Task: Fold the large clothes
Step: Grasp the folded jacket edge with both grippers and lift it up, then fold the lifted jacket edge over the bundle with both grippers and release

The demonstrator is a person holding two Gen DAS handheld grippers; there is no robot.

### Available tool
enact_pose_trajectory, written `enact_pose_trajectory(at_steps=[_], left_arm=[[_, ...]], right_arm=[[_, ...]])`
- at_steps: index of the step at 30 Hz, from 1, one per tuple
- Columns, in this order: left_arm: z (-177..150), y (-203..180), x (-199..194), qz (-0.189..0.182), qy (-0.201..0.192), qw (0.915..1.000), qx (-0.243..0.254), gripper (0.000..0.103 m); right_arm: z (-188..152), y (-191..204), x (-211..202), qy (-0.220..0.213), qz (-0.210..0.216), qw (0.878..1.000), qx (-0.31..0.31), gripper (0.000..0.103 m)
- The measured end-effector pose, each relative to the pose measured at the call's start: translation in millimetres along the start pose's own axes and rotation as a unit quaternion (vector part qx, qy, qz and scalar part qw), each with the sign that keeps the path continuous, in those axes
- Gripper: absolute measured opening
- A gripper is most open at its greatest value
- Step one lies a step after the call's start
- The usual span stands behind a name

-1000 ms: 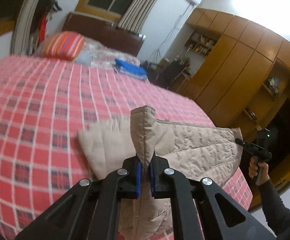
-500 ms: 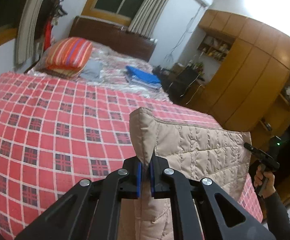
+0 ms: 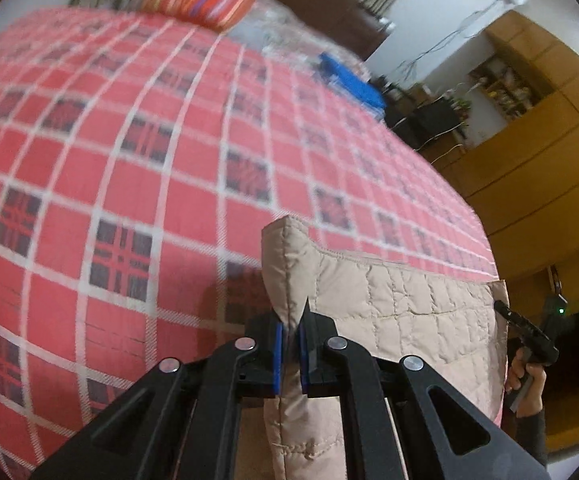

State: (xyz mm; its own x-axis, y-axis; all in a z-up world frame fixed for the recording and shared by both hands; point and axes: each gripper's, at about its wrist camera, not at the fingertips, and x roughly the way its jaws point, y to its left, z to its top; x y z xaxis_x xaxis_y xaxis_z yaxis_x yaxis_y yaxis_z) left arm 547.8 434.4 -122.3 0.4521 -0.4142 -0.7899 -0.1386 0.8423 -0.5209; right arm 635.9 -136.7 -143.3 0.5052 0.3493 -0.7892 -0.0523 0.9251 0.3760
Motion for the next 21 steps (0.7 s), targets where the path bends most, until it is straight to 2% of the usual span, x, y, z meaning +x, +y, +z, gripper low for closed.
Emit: enact_pose_trajectory(at_steps=[8,10,11,13,14,15,16,17,19,21], left_arm=[[-11,20,14,-0.01,0.016,0.9996,-0.023,0.007],[-13,22,16,-0.002,0.018,0.9996,-0.023,0.013],[-13,21,11,0.01,0.011,0.9997,-0.022,0.017],[-12,18,-10,0.041,-0.021,0.9987,-0.018,0.03],[-12,13,-25,0.064,-0.046,0.9968,-0.012,0.033],[-13,6,-37,0.07,-0.062,0.9956,-0.005,0.034],[-16,-2,-51,0.051,-0.078,0.9956,0.002,0.034],[-20,-12,-61,0.015,-0.081,0.9965,0.008,0.034],[-28,-31,-65,-0.03,-0.07,0.9965,0.034,0.035],[-33,-42,-51,-0.049,-0.044,0.9969,0.043,0.035]], right_arm=[[-5,-13,25,0.048,0.018,0.998,0.035,0.009],[-7,-15,32,0.067,0.019,0.997,0.036,0.016],[-7,-15,31,0.067,0.014,0.997,0.034,0.02],[-4,-13,18,0.057,0.01,0.998,0.038,0.025],[-2,-10,6,0.044,0.011,0.998,0.037,0.027],[0,-8,-7,0.027,0.013,0.999,0.037,0.033],[1,-4,-22,0.01,0.023,0.999,0.037,0.034],[1,0,-34,0.003,0.041,0.998,0.036,0.034],[-2,8,-45,0.007,0.075,0.996,0.037,0.034],[-6,14,-39,0.024,0.088,0.995,0.038,0.034]])
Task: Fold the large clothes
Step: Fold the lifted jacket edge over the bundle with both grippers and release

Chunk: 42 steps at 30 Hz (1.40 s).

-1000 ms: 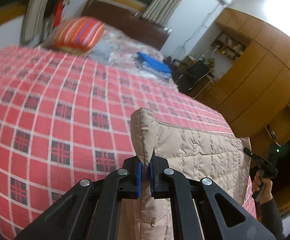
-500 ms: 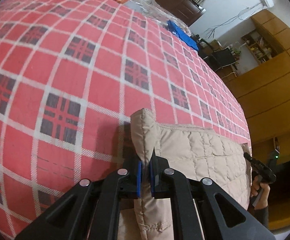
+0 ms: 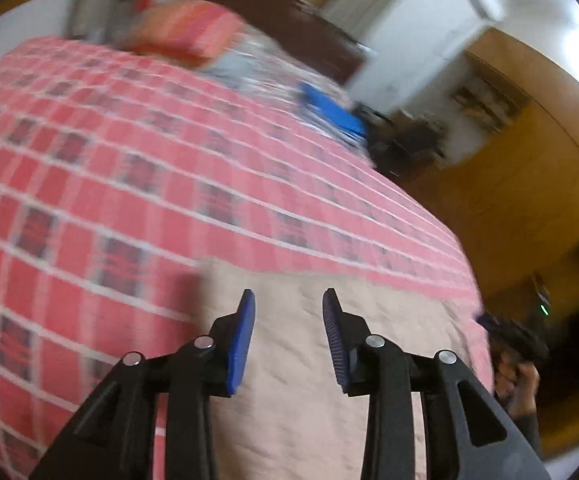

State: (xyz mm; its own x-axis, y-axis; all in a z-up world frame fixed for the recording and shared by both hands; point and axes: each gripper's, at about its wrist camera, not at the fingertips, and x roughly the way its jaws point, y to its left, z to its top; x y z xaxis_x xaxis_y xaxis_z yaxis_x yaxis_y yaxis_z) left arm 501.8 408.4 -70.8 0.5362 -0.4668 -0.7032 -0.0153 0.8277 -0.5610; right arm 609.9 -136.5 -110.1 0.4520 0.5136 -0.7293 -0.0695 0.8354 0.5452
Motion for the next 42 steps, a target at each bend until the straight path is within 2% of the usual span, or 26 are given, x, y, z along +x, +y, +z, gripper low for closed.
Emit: enact_pose_trajectory(at_steps=[2,5,6,7,9,10,12,13,14,16,18,19,21,23,25,27,28,29,30,32,33,35,38,39,40,42], left_arm=[[-6,6,21,0.007,0.028,0.9995,-0.014,0.034],[-18,33,58,0.04,0.067,0.9958,-0.048,0.032],[-20,38,63,0.042,0.071,0.9952,-0.053,0.02],[-22,44,67,0.042,0.071,0.9949,-0.058,0.015],[-24,50,70,0.038,0.069,0.9949,-0.063,0.013],[-23,50,69,0.037,0.071,0.9947,-0.065,0.013],[-21,43,57,0.045,0.06,0.9953,-0.061,0.015],[-19,36,45,0.048,0.047,0.9964,-0.052,0.022],[-21,25,29,0.043,0.033,0.998,-0.034,0.025],[-29,5,4,0.009,0.025,0.9996,0.003,0.031],[-50,-7,-13,-0.034,0.034,0.9985,0.026,0.031],[-60,-8,-14,-0.04,0.042,0.9978,0.031,0.031],[-81,-1,-5,-0.02,0.055,0.9977,0.033,0.031],[-91,18,10,-0.006,0.069,0.9975,0.015,0.028],[-94,32,19,-0.002,0.071,0.9975,-0.005,0.01],[-93,29,12,0.0,0.062,0.998,-0.008,0.01],[-93,25,2,0.003,0.052,0.9986,-0.003,0.016],[-95,17,-13,0.003,0.039,0.9992,0.008,0.02],[-100,7,-28,-0.007,0.027,0.9994,0.02,0.022],[-122,-11,-59,-0.055,0.02,0.9975,0.039,0.023],[-133,-19,-64,-0.074,0.022,0.9957,0.051,0.025],[-157,-30,-59,-0.087,0.048,0.9921,0.077,0.025],[-176,-21,-27,-0.068,0.08,0.9923,0.067,0.025],[-176,-13,-18,-0.062,0.082,0.993,0.057,0.02],[-177,-3,-12,-0.057,0.085,0.9938,0.045,0.008],[-175,6,-9,-0.066,0.087,0.9939,0.017,0.002]], right_arm=[[-5,-2,13,0.017,0.0,1.0,0.008,0.034],[-12,-17,36,0.04,-0.008,0.999,0.027,0.033],[-13,-23,44,0.048,-0.013,0.998,0.031,0.027],[-14,-28,51,0.051,-0.02,0.998,0.032,0.016],[-18,-41,63,0.057,-0.027,0.997,0.042,0.003],[-16,-45,67,0.058,-0.027,0.997,0.046,0.0],[-14,-43,61,0.059,-0.024,0.997,0.054,0.004],[-15,-37,51,0.053,-0.023,0.997,0.05,0.007],[-17,-28,38,0.045,-0.015,0.998,0.042,0.012],[-28,-9,15,0.038,0.015,0.999,0.022,0.013],[-46,6,-3,0.037,0.043,0.998,0.004,0.013],[-58,11,-8,0.041,0.053,0.998,-0.002,0.013],[-79,12,-4,0.056,0.055,0.997,-0.011,0.013],[-89,4,11,0.067,0.032,0.997,-0.003,0.009],[-91,-7,24,0.076,0.016,0.997,0.006,0.0],[-90,-8,28,0.076,0.014,0.997,0.016,0.0],[-90,-3,22,0.069,0.01,0.997,0.016,0.007],[-92,5,11,0.058,0.013,0.998,0.011,0.008],[-98,17,-4,0.047,0.03,0.998,0.002,0.008],[-116,45,-27,0.03,0.061,0.997,-0.025,0.011],[-131,59,-36,0.031,0.076,0.996,-0.041,0.013],[-159,80,-33,0.051,0.095,0.992,-0.062,0.013],[-189,110,-2,0.088,0.084,0.987,-0.105,0.013],[-195,115,12,0.091,0.058,0.987,-0.117,0.011],[-198,114,21,0.092,0.042,0.988,-0.12,0.007],[-196,105,33,0.096,0.029,0.989,-0.109,0.0]])
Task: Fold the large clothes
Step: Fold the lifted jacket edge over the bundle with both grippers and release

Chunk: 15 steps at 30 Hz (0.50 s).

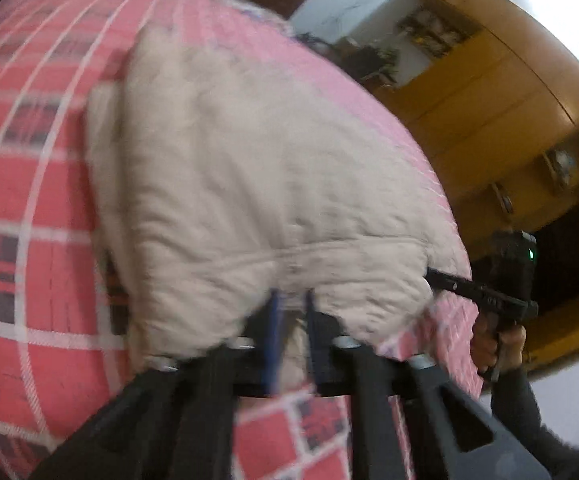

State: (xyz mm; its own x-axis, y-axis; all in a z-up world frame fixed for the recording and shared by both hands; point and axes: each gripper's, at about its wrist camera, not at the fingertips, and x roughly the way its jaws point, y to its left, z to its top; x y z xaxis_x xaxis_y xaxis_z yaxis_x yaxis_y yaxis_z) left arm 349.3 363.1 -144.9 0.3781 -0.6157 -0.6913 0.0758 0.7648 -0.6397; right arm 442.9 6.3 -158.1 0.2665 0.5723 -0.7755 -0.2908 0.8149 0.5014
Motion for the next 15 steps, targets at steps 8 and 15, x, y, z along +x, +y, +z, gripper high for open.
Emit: enact_pose_trajectory(at_steps=[8,15], left_arm=[[-34,-36,-40,-0.005,-0.019,0.9973,0.071,0.048],[-31,-13,-32,-0.012,0.004,0.9994,0.032,0.044]], right_arm=[[-21,-27,-88,-0.083,-0.002,0.996,0.039,0.013],[-44,-99,-92,-0.079,-0.032,0.989,0.124,0.009]])
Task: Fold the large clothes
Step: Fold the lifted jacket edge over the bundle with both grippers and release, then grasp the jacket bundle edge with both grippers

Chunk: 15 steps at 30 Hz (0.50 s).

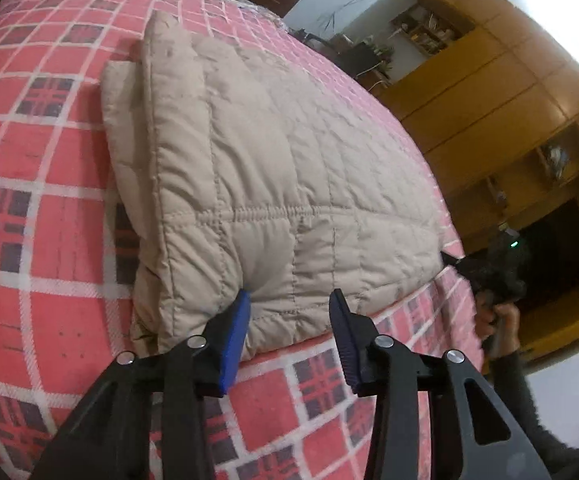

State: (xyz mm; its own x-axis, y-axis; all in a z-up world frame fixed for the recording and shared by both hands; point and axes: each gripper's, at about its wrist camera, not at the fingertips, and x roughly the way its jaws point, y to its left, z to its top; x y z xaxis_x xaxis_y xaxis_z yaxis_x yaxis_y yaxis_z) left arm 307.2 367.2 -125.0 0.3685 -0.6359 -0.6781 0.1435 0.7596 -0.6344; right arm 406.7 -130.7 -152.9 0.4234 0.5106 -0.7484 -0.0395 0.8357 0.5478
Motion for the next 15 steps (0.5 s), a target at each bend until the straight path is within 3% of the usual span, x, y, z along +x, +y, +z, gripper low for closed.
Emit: enact_pose_trajectory(at_steps=[2,4,6,9,13,14,15], left_arm=[[1,6,-25,-0.003,-0.017,0.9998,0.006,0.052],[6,19,-48,0.01,-0.043,0.999,0.002,0.071],[15,38,-59,0.029,-0.052,0.998,-0.019,0.074],[29,70,-59,0.017,-0.032,0.9971,-0.067,0.074],[49,93,-58,0.005,-0.011,0.9959,-0.09,0.076],[55,96,-56,-0.004,-0.006,0.9957,-0.093,0.077],[56,96,-54,-0.01,-0.005,0.9955,-0.094,0.078]], right_arm=[[2,10,-13,-0.018,0.007,1.0,-0.01,0.013],[0,17,-24,-0.03,-0.005,0.999,-0.025,0.015],[0,11,-22,-0.02,-0.03,0.999,-0.03,0.015],[-1,3,3,0.004,-0.077,0.996,-0.034,0.012],[-15,52,-18,-0.04,-0.115,0.987,-0.106,0.031],[-23,75,-23,-0.054,-0.143,0.978,-0.144,0.036],[-34,99,-25,-0.064,-0.166,0.967,-0.185,0.048]])
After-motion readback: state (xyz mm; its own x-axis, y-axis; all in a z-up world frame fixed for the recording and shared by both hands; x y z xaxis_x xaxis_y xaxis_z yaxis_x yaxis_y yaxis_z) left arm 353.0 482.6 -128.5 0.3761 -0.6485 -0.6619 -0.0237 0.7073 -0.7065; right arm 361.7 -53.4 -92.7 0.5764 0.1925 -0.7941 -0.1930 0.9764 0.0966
